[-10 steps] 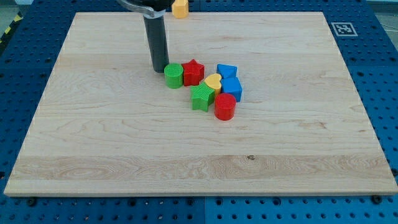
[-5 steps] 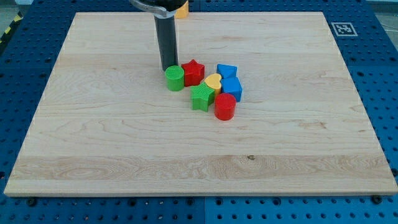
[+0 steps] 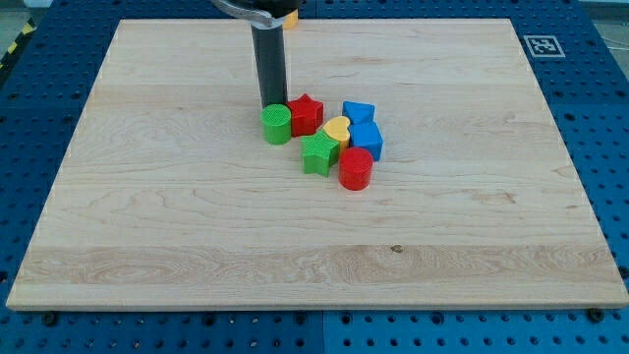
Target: Push red star into group of blocks
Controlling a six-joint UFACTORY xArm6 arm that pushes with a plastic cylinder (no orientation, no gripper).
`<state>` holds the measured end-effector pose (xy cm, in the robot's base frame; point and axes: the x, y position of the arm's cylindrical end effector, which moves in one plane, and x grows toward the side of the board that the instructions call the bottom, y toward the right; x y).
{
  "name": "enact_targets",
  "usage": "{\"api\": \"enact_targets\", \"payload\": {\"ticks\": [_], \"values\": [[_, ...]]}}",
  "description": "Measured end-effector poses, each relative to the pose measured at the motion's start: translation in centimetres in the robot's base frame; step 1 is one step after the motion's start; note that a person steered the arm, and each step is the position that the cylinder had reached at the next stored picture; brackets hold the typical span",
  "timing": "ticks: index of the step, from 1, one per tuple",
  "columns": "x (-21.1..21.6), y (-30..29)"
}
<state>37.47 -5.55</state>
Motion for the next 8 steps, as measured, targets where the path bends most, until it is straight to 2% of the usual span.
{"api": "enact_targets", "payload": {"ticks": [4, 8], "values": [[0.0, 3.0], [1.8, 6.1]]}}
